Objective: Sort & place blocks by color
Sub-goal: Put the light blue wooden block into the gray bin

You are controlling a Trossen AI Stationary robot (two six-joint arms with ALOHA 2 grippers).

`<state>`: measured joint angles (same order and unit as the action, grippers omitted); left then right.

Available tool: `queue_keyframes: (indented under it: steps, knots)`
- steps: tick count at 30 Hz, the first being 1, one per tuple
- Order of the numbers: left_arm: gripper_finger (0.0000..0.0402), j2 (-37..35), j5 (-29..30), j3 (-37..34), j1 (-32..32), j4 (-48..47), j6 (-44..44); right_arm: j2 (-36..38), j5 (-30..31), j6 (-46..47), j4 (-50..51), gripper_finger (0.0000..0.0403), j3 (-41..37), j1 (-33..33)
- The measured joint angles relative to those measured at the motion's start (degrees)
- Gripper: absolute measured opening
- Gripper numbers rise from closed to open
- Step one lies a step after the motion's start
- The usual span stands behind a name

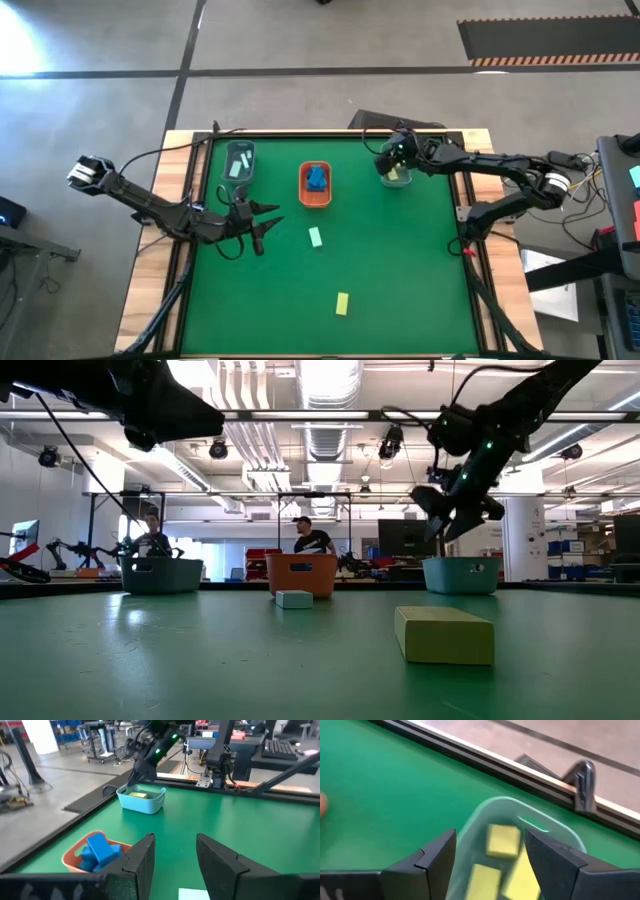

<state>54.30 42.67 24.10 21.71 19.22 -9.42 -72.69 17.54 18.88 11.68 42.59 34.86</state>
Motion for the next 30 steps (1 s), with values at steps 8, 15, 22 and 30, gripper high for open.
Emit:
queue_keyframes:
  steps: [8,15,22,30]
  knots:
    - [0.0128,6.6,0.1,0.2,0.1,-0.1,-10.8,7.8,-1.5,1.3,0.0,0.0222,0.0,-9.6]
    - [0.0128,16.5,0.1,1.2,0.0,5.3,-14.3,11.9,-1.0,3.1,-1.2,0.0219,0.0,-22.8]
    - [0.0128,23.6,0.1,3.1,0.0,10.8,-17.4,13.3,4.7,0.4,-4.3,0.0219,0.0,-31.0]
    - [0.0126,29.8,1.5,9.8,-0.7,4.2,-28.0,13.4,7.7,-5.9,-8.5,0.0219,0.0,-31.5]
